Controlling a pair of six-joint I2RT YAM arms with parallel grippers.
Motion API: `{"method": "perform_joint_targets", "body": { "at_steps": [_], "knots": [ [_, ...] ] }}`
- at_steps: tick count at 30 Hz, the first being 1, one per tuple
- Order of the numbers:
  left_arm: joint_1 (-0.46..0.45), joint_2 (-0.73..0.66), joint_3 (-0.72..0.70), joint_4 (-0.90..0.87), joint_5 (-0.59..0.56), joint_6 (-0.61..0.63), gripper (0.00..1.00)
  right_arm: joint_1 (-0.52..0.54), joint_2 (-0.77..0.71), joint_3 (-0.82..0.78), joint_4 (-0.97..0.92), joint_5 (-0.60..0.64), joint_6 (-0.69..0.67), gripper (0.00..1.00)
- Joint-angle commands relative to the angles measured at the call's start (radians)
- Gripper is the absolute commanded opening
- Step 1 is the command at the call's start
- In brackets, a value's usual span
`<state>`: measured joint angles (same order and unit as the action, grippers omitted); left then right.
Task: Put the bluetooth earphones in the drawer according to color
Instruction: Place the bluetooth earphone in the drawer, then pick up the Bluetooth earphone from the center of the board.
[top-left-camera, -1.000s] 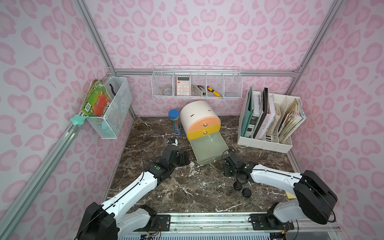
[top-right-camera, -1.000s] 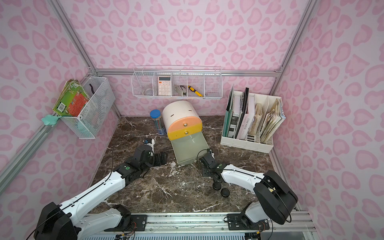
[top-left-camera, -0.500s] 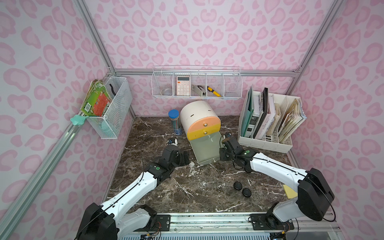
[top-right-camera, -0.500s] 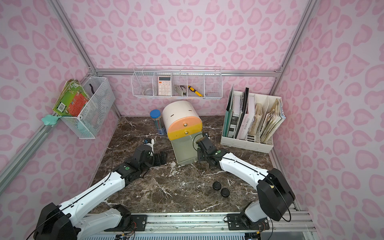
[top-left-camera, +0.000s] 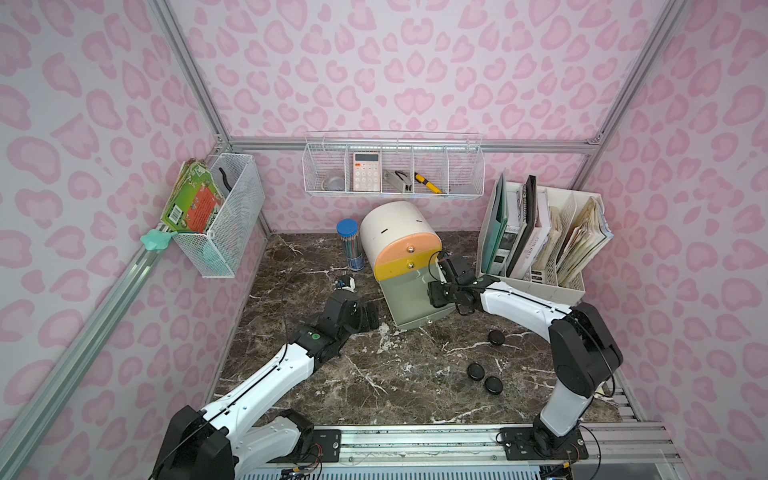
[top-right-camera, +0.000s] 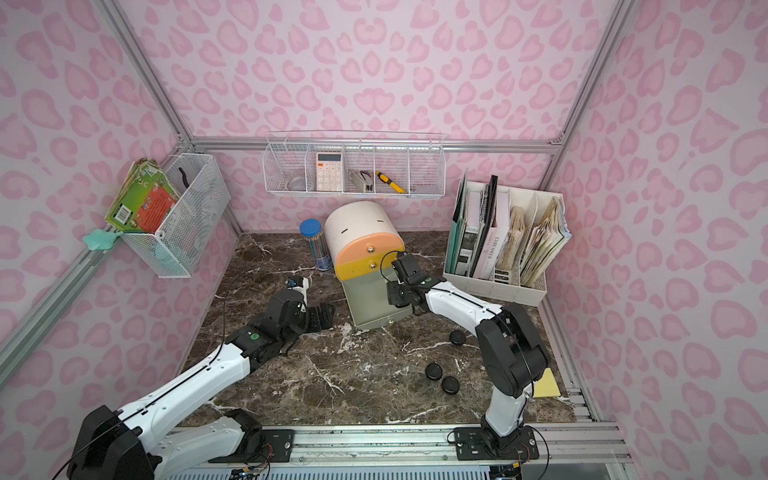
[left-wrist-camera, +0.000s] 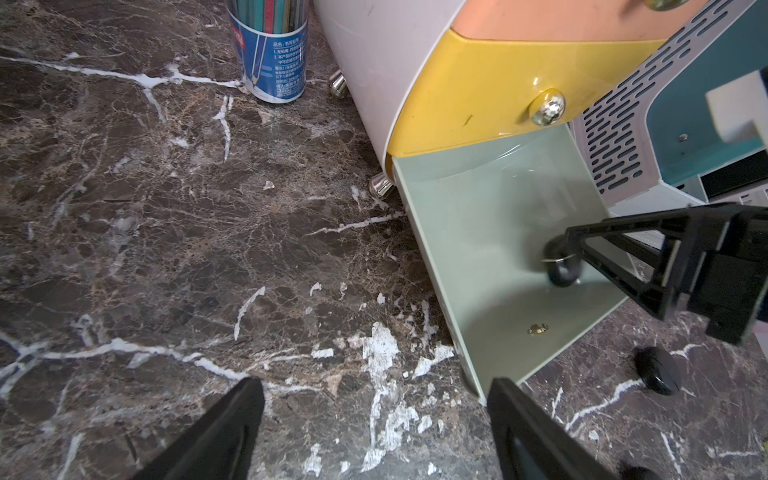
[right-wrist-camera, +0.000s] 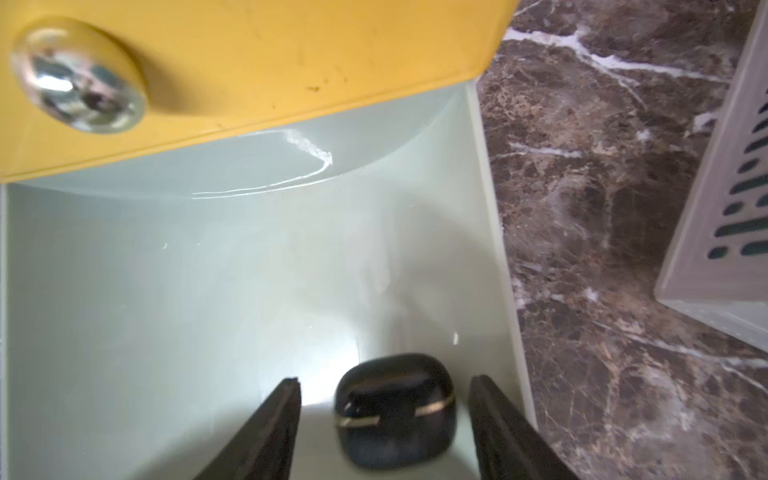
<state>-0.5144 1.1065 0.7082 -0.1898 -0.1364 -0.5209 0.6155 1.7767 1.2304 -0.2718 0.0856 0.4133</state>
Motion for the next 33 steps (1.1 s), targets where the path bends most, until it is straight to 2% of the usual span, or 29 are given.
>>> {"method": "perform_joint_targets", "body": {
  "at_steps": [1, 9, 14, 19, 26, 31, 33],
  "knots": [
    [0.001, 0.004, 0.006, -0.002, -0.008, 0.007, 0.89, 0.0, -0.002, 0.021, 0.0, -0.026, -0.021, 0.79],
    [-0.001, 0.003, 0.0, 0.016, 0.033, 0.013, 0.89, -0.004, -0.117, -0.018, -0.008, -0.018, -0.029, 0.9],
    [-0.021, 0.003, 0.003, 0.025, 0.051, 0.022, 0.9, -0.009, -0.247, -0.134, 0.032, -0.003, -0.009, 0.98],
    [-0.076, 0.039, 0.031, 0.02, 0.046, 0.033, 0.9, -0.036, -0.362, -0.263, 0.058, -0.004, 0.016, 0.98],
    [-0.222, 0.162, 0.127, -0.009, 0.049, 0.022, 0.91, -0.152, -0.51, -0.41, 0.08, -0.013, 0.07, 0.98],
    [-0.374, 0.302, 0.232, -0.079, 0.012, 0.007, 0.91, -0.243, -0.616, -0.496, 0.1, -0.01, 0.099, 0.98],
    [-0.43, 0.361, 0.281, -0.107, 0.0, 0.001, 0.91, -0.282, -0.661, -0.528, 0.12, -0.046, 0.105, 0.98]
  ]
}}
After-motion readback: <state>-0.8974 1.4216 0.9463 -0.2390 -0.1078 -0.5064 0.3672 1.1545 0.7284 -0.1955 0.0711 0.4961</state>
